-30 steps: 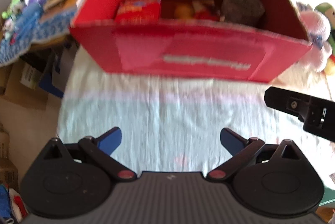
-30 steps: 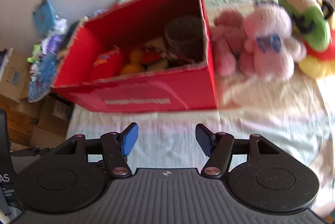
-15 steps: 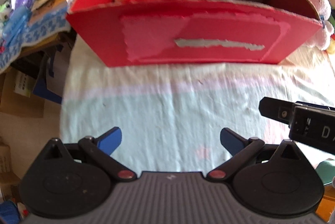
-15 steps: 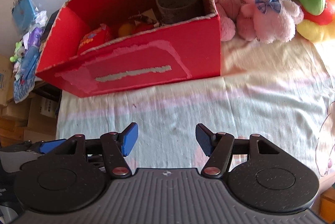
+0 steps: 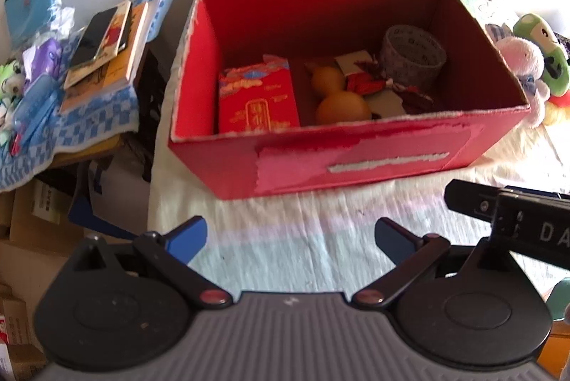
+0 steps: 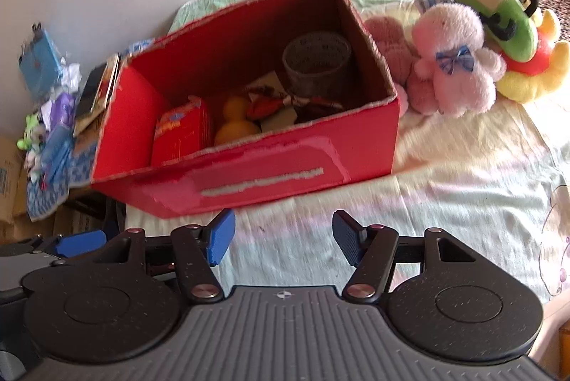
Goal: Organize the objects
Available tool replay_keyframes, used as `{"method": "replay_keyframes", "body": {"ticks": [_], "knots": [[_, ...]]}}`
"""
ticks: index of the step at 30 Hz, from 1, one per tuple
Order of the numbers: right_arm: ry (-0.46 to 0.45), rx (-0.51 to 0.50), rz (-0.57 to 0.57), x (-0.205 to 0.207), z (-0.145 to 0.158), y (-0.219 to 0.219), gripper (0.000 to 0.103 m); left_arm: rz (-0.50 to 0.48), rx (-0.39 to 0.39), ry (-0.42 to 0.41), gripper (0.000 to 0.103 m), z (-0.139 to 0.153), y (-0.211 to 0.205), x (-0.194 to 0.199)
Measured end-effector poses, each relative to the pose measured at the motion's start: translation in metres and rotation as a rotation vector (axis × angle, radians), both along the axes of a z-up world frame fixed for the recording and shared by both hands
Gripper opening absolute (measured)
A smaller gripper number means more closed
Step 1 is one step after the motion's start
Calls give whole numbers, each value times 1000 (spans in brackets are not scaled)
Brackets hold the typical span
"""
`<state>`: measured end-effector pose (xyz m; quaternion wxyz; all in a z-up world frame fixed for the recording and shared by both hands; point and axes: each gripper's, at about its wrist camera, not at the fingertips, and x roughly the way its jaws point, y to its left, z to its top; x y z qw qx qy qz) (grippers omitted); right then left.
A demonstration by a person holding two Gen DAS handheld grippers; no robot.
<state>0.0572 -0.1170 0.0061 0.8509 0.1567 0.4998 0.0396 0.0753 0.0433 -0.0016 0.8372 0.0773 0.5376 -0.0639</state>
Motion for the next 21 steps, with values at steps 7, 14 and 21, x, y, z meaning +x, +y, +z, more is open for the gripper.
{"method": "replay_keyframes", "body": {"ticks": [7, 14, 21], "knots": [[-85, 34, -40, 2, 18, -7, 62, -25, 9, -88, 100, 25, -4, 12], [-155, 48, -31, 14, 23, -18, 62, -1, 13, -142, 101, 37, -13, 29], [-203, 16, -11, 26, 31, -27, 63, 41, -8, -131, 100, 30, -23, 40]]}}
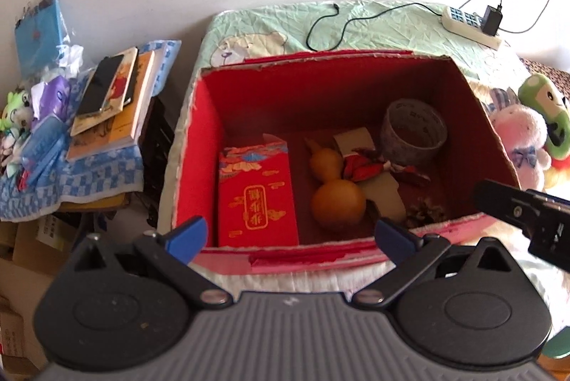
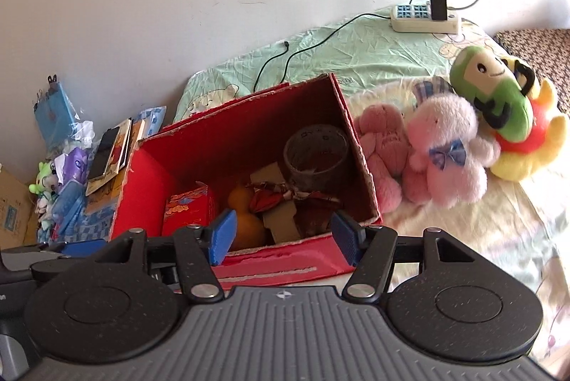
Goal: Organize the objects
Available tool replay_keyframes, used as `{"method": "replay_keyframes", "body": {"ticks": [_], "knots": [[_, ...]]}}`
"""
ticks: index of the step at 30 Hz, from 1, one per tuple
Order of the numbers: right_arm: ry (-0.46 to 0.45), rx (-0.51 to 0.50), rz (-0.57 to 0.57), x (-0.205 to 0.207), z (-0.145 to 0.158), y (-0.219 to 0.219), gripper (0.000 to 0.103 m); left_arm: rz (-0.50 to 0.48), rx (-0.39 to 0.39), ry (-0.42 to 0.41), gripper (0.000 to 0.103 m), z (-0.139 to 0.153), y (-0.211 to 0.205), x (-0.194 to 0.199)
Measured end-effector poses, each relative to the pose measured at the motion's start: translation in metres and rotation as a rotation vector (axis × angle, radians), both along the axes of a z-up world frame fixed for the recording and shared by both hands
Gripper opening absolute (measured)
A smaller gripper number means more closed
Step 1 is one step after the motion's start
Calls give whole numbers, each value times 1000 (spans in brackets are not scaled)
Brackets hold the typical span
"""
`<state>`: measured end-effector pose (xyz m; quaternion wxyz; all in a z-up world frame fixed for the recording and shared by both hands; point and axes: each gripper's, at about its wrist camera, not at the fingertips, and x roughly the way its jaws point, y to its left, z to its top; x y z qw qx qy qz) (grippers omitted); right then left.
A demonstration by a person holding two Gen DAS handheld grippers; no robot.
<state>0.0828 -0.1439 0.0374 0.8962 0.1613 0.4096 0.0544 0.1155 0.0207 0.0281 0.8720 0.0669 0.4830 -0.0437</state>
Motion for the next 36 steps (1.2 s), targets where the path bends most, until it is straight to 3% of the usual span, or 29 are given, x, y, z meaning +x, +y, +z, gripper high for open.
{"method": "replay_keyframes", "body": {"ticks": [15, 19, 23, 36], "knots": [[24, 19, 49, 17, -1, 3, 64, -27, 31, 11, 100, -9, -4, 10], [26, -40, 2, 15, -2, 6, 63, -56, 27, 19, 100, -9, -2, 12], [35, -31, -58, 14, -4, 1, 63, -70, 39, -6, 100, -3, -1, 15], [29, -19, -53, 7, 0, 6, 62, -63, -24, 4, 101, -4, 4, 13]]}}
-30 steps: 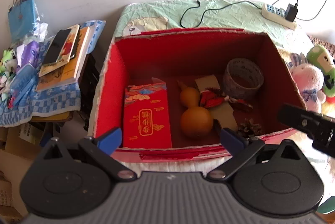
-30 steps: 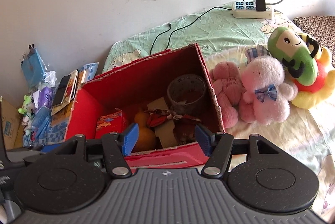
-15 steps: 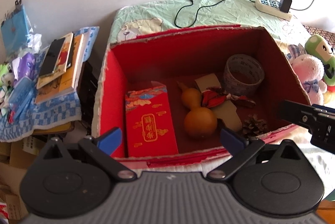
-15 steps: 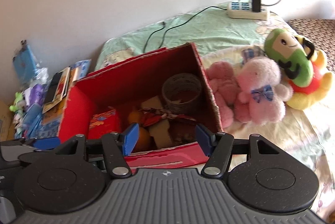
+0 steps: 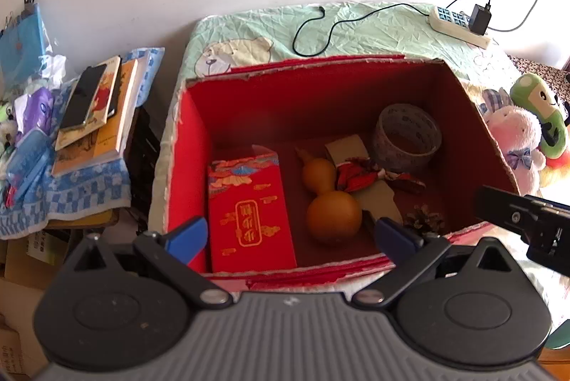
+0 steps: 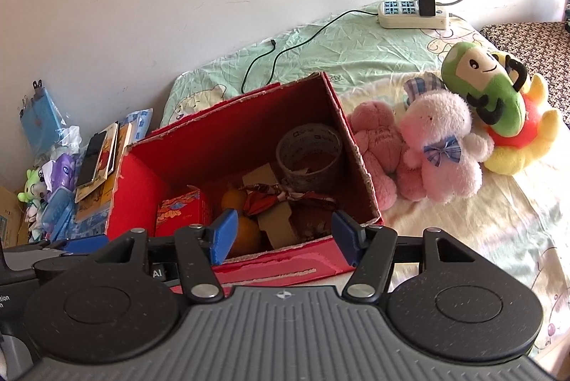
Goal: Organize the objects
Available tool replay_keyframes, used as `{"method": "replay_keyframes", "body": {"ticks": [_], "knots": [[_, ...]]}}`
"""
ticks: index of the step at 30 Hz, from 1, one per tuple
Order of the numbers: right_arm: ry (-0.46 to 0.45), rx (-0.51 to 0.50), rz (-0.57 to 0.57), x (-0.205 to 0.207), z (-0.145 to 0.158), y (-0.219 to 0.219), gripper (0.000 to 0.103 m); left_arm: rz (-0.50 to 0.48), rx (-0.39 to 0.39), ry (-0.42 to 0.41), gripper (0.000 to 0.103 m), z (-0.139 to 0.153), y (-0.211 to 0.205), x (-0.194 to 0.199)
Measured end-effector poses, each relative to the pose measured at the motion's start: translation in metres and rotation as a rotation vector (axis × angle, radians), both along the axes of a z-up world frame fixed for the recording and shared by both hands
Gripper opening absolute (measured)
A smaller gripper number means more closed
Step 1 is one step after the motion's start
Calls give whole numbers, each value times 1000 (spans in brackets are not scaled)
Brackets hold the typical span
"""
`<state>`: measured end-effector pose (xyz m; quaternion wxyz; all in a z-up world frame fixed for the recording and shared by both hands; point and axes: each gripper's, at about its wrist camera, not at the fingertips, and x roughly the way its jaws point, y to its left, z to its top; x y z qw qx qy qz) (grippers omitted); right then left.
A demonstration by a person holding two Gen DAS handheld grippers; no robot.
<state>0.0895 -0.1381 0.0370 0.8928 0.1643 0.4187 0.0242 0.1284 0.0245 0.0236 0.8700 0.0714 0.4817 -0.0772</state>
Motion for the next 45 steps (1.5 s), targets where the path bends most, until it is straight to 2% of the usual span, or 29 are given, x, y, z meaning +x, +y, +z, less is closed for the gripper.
{"method": "replay_keyframes", "body": {"ticks": [12, 25, 32, 41, 45], "knots": [[-7, -6, 7, 2, -2, 9, 62, 54, 26, -24, 101, -3, 13, -9], [0, -41, 61, 8, -9, 25, 62, 125, 28, -19, 101, -5, 31, -13], [7, -14, 58, 11, -15, 22, 62, 141, 43, -22, 101, -5, 34, -16], [-3, -12, 93, 15, -15, 8, 62, 141, 58, -35, 101, -2, 14, -16], [-2, 5, 121, 19, -14, -5, 62, 128, 29, -9, 101, -2, -1, -12]]}}
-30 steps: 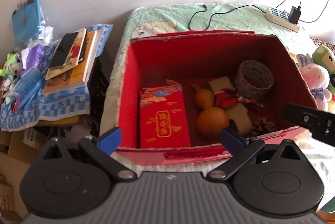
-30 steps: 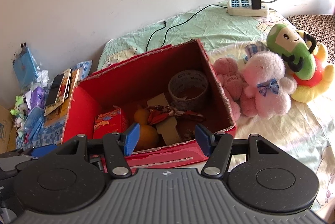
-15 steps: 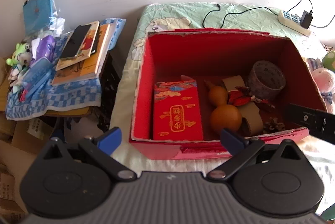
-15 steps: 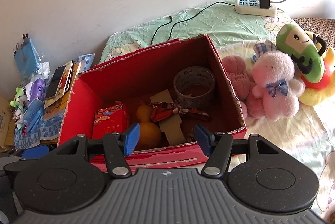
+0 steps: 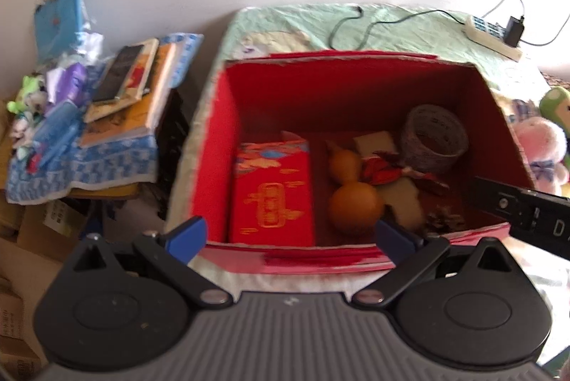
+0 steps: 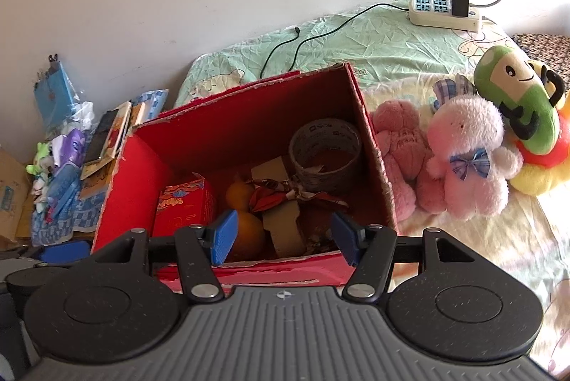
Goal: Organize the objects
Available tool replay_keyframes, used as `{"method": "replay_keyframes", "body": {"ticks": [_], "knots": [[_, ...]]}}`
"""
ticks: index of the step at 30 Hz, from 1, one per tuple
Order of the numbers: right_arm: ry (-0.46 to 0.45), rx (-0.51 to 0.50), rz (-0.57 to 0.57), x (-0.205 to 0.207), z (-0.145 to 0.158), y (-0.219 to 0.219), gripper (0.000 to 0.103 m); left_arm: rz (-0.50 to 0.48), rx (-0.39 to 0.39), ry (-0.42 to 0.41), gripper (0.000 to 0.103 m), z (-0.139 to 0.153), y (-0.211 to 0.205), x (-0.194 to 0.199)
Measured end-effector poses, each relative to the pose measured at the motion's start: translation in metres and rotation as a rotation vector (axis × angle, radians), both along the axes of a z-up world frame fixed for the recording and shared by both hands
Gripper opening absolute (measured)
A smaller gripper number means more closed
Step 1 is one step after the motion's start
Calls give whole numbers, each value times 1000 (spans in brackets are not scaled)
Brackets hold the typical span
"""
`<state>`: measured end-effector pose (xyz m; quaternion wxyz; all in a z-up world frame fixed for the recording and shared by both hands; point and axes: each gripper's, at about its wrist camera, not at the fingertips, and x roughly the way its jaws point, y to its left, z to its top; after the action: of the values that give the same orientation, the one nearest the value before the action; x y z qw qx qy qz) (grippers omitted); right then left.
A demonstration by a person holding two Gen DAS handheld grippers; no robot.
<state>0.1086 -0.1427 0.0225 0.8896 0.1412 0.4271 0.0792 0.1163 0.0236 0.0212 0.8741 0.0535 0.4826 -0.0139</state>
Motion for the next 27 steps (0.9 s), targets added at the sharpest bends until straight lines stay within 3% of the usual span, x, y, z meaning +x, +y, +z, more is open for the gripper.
{"method": "replay_keyframes", "body": {"ticks": [14, 23, 27], "knots": [[2, 24, 103, 14, -2, -32, 62, 29, 31, -15, 101, -6, -40, -1], [-8, 50, 125, 18, -2, -36, 62, 58, 22, 1, 101, -10, -36, -1], [-23, 42, 97, 15, 1, -32, 62, 19, 11, -7, 101, -8, -33, 4]]}}
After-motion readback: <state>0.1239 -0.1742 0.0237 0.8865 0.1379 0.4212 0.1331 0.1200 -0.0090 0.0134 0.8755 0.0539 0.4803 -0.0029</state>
